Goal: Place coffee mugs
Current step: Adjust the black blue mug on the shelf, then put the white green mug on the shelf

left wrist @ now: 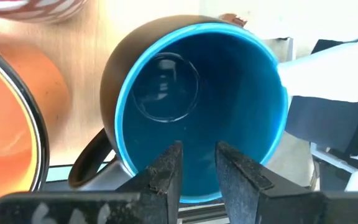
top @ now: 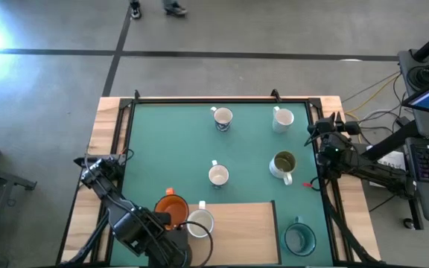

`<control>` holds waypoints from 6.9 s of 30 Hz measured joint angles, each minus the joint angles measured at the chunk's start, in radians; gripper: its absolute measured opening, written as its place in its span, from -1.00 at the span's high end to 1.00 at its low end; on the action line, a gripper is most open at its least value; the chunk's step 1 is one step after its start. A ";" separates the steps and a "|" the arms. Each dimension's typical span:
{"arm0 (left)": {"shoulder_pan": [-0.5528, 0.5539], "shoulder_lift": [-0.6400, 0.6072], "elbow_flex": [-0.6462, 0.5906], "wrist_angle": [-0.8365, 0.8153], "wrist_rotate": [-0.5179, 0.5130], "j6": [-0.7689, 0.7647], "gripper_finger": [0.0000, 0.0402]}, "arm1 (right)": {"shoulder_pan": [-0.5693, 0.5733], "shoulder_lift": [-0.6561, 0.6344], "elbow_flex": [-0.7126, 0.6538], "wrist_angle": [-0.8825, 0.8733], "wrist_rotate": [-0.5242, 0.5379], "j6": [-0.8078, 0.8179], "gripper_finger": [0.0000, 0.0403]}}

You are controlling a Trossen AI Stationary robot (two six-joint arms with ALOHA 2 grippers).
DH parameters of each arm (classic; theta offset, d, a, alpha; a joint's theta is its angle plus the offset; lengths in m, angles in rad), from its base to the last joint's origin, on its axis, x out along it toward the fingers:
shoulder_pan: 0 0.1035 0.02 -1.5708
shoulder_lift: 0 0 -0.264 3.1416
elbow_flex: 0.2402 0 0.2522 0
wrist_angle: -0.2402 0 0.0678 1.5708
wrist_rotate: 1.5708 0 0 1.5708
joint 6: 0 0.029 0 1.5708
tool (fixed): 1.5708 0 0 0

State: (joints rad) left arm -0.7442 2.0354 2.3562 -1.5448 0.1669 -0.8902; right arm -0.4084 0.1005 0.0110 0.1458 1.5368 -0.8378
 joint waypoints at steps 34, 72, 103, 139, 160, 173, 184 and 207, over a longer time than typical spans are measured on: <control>-0.014 -0.108 0.000 -0.026 -0.326 -0.017 0.61 | 0.000 0.000 0.000 0.000 0.000 0.000 0.66; -0.145 -1.125 -0.797 0.035 -1.597 -0.166 0.61 | -0.003 -0.001 0.000 -0.012 0.002 -0.259 0.66; -0.133 -1.187 -0.797 0.042 -1.538 -0.030 0.61 | -0.006 0.000 0.000 -0.008 -0.733 -0.307 0.66; -0.133 -1.244 -0.797 0.071 -1.546 -0.016 0.61 | -0.006 0.024 0.092 -0.018 -0.996 1.314 0.66; -0.133 -1.313 -0.817 0.071 -1.515 -0.197 0.61 | -0.006 0.583 0.759 -0.998 -1.398 1.923 0.66; -0.133 -1.312 -0.840 0.071 -1.455 -0.236 0.61 | 0.059 0.914 0.999 -1.314 -1.571 1.933 0.66; -0.133 -1.314 -0.840 0.070 -1.404 -0.220 0.61 | 0.262 1.042 1.125 -1.405 -1.616 2.019 0.66; -0.133 -1.314 -0.840 0.071 -1.352 -0.192 0.61 | 0.417 1.254 1.066 -1.316 -1.583 1.987 0.39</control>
State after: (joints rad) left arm -0.8771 0.7216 1.5162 -1.4740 -1.1847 -1.0821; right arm 0.0090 1.3540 1.0772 -1.1699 -0.0466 1.1494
